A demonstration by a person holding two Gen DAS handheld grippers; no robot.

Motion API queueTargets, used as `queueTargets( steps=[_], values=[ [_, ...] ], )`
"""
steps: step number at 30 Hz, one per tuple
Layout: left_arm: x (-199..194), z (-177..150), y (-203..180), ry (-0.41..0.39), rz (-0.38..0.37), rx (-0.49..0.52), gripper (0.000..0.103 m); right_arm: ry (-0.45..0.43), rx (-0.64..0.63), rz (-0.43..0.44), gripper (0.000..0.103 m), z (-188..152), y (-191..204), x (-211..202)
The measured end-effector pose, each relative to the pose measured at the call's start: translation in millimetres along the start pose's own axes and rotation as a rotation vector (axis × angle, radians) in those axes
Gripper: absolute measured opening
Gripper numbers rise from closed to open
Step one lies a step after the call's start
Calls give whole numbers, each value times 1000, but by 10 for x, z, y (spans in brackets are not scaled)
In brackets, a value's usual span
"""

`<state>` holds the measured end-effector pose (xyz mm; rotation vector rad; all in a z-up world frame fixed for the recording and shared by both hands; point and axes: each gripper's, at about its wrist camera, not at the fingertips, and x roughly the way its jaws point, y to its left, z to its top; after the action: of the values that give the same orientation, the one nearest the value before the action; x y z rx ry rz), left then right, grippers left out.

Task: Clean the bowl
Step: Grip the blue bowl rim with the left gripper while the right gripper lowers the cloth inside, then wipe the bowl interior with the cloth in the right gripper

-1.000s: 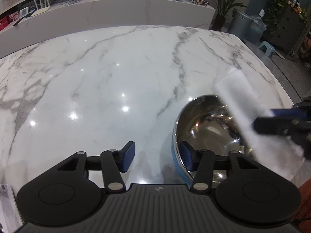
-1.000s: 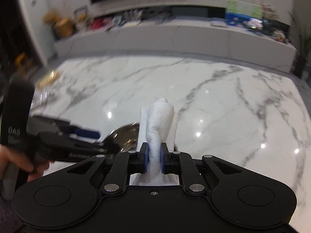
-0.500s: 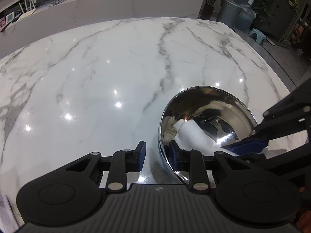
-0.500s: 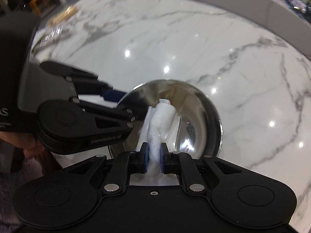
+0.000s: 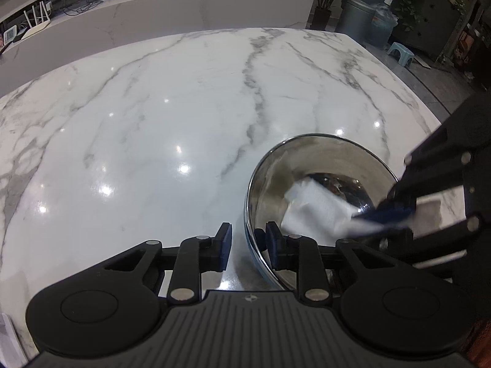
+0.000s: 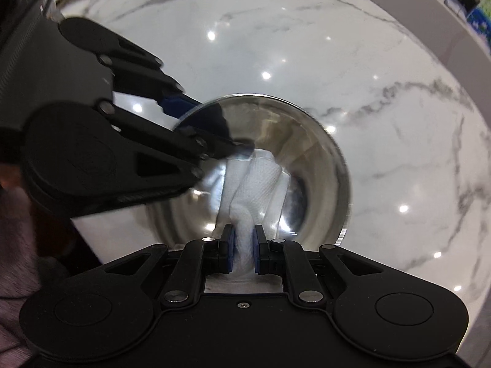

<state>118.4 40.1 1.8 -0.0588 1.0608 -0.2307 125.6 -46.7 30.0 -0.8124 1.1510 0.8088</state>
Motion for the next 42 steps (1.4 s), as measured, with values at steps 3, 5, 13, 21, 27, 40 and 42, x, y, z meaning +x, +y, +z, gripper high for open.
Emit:
queueTargets(
  steps=[3,5,13,21,27,40,42],
  values=[
    [7,0,0,7,-2,-6,25,-7,-2,-9,10,-20,7,-1],
    [12,0,0,11,-3,-9,29,-10,10,0,10,-27,-12,-7],
    [40,-54,72,121,-65,-89,48,0,158,98,10,-97,-245,-65],
    [2,-66,97,140,-147,-105,31,11,212,115,10,-128,-334,-108],
    [-15,-37,118,136,-148,-104,20,41,234,122,10,-99,-276,-4],
    [-30,16,108,115,-113,-78,10,33,210,254,10,8,-64,46],
    [-26,17,106,114,-113,-75,10,49,183,241,10,7,-28,71]
  ],
)
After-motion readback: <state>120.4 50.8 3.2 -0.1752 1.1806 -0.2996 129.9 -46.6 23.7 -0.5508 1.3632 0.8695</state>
